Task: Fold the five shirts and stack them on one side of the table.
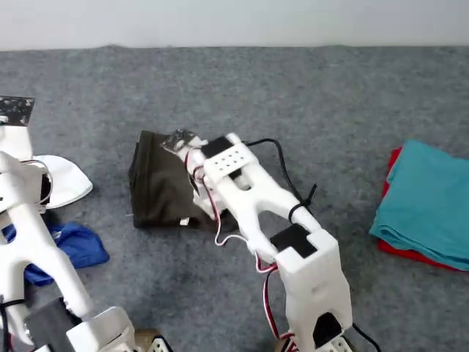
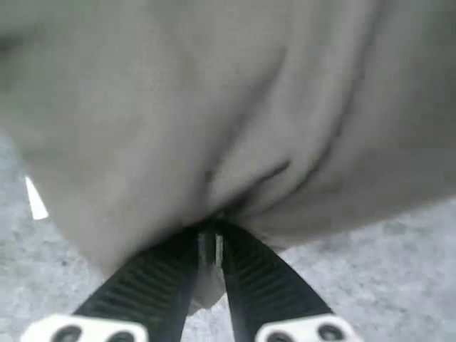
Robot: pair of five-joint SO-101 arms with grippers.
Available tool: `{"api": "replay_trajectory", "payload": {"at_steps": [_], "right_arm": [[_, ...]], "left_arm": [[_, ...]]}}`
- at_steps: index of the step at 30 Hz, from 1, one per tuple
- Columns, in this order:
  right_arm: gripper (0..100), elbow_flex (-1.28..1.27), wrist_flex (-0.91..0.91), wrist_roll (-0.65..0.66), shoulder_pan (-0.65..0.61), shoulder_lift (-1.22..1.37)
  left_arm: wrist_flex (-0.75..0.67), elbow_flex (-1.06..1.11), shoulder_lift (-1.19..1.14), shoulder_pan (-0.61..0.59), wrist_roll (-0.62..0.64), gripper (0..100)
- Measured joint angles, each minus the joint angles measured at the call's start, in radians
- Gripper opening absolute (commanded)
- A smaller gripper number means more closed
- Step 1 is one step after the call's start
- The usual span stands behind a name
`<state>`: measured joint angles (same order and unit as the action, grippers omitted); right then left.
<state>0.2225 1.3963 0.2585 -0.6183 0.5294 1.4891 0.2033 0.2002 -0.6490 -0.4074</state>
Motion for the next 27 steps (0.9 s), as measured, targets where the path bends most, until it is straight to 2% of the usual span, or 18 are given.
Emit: {"api": "replay_trajectory", "payload": {"at_steps": [7, 11, 15, 20, 27], "right_arm": [[0.9, 0.302, 0.186, 0.0, 0.041, 0.015], [0.9, 0.331, 0.193, 0.011, -0.017, 0.077], [0.9, 0.336, 0.126, 0.025, -0.104, 0.196], [0.9, 0.376, 0.075, 0.026, -0.118, 0.293], [0.9, 0.638, 0.221, 0.028, -0.123, 0.322]], "left_arm": [[0.0, 0.0, 0.0, 0.0, 0.0, 1], [0.0, 0.0, 0.0, 0.0, 0.0, 1], [0.0, 0.0, 0.0, 0.0, 0.0, 1], [0.0, 0.0, 0.006, 0.0, 0.0, 1], [0.0, 0.0, 0.009, 0.0, 0.0, 1]]}}
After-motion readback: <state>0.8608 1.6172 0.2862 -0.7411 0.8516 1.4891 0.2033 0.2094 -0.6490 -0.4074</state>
